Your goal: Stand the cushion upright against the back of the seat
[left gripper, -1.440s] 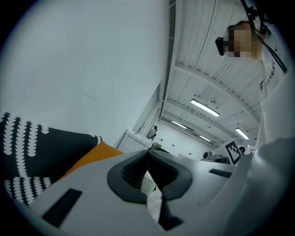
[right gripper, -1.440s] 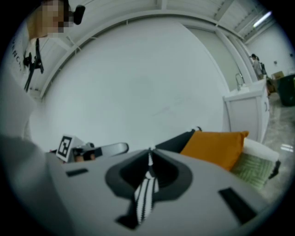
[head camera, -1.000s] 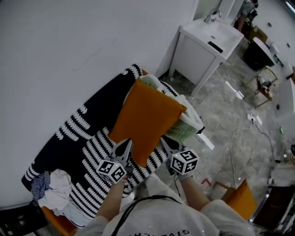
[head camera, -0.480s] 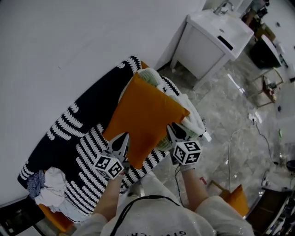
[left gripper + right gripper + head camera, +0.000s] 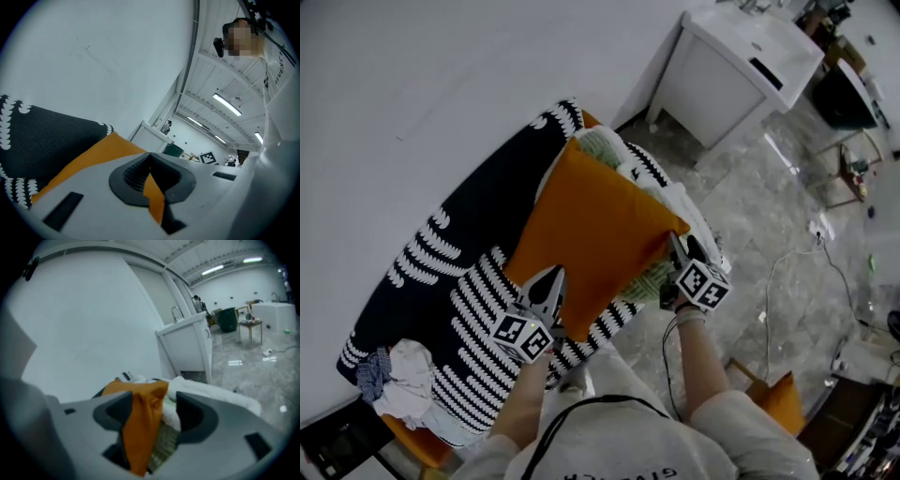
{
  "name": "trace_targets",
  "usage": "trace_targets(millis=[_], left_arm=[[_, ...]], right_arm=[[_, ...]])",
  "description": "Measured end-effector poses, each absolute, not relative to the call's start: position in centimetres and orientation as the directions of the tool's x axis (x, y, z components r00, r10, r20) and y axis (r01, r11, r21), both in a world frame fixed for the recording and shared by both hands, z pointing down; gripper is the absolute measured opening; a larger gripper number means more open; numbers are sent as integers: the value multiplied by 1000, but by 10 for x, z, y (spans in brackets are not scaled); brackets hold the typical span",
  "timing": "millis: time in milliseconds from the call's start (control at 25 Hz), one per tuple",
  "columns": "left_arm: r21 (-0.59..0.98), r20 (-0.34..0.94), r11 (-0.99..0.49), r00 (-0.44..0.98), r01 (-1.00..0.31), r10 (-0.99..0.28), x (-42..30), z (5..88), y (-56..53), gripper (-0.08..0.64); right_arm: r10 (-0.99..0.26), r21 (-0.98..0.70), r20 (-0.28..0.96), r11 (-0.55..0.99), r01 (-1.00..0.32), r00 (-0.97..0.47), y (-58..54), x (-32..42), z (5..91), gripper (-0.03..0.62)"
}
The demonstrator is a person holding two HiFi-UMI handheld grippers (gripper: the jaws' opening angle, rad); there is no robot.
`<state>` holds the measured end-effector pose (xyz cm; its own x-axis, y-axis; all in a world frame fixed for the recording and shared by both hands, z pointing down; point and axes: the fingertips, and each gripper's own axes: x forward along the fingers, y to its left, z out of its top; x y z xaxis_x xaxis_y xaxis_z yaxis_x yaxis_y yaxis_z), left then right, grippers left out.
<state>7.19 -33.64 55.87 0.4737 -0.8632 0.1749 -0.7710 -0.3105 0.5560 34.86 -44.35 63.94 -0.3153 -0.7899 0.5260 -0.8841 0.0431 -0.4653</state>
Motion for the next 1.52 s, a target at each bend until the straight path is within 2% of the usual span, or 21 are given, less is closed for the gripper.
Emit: trace_targets(millis=[160,320,480,600,800,1000,1320,1520], left_arm=[[550,171,-308,466,-776,-868,69,557,-337,25],[562,176,-283,447,-777,-877,61,560,-334,25],[572,175,-259,425,-778,-888,53,559,-331,25],[568,159,-273,429,-776,-889,54,552,-330,25],[559,127,-297,434,-774,-892,53,536,-327,25],[549,102,-296,414,-782,-905,48,520,-326,25],[534,45,-290,369,-794,-928,24,487,-301,25],[507,19,-250,301,-825,-953,-5,461,-285,25]], right_arm=[[-776,-540,508,51,-840,-374,-456,344,648,278],[-769,-515,495,114,-849,-404,-457,338,645,263],[-757,-430,491,219,-876,-430,-455,323,638,93],[-767,-389,465,271,-880,-442,-453,310,624,60],[-755,-301,386,440,-846,-529,-441,273,586,47],[-699,-222,297,612,-759,-650,-427,226,539,46],[-563,-90,191,806,-585,-804,-395,147,481,46],[-434,-11,150,898,-441,-888,-370,99,450,44]])
